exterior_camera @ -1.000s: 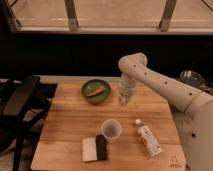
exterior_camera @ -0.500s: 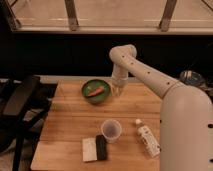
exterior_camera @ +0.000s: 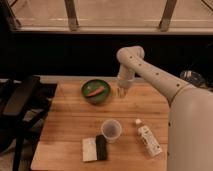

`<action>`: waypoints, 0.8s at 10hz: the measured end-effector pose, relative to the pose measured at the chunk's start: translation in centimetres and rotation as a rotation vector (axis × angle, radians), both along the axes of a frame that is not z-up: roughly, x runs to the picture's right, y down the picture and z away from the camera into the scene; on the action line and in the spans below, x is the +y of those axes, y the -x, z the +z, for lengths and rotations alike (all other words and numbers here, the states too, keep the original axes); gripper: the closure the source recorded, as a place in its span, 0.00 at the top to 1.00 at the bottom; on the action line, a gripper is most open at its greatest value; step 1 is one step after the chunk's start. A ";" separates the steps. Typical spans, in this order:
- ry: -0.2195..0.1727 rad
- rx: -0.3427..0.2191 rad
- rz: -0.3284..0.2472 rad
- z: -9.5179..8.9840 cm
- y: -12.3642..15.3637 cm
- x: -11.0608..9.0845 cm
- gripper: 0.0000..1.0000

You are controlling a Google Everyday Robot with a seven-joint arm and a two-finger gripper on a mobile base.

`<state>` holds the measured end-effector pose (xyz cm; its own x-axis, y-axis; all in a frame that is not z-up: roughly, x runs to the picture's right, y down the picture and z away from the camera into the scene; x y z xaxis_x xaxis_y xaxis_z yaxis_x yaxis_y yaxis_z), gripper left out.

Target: Move the arm in a circular motion

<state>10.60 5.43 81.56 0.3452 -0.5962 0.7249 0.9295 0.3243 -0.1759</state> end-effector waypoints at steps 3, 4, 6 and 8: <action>-0.011 0.016 0.042 -1.6 -1.2 1.6 0.01; -0.014 0.022 0.056 -2.0 -1.5 1.8 0.01; -0.021 0.026 0.068 -2.4 -1.7 1.9 0.01; -0.033 0.031 0.090 -2.4 -3.0 1.6 0.01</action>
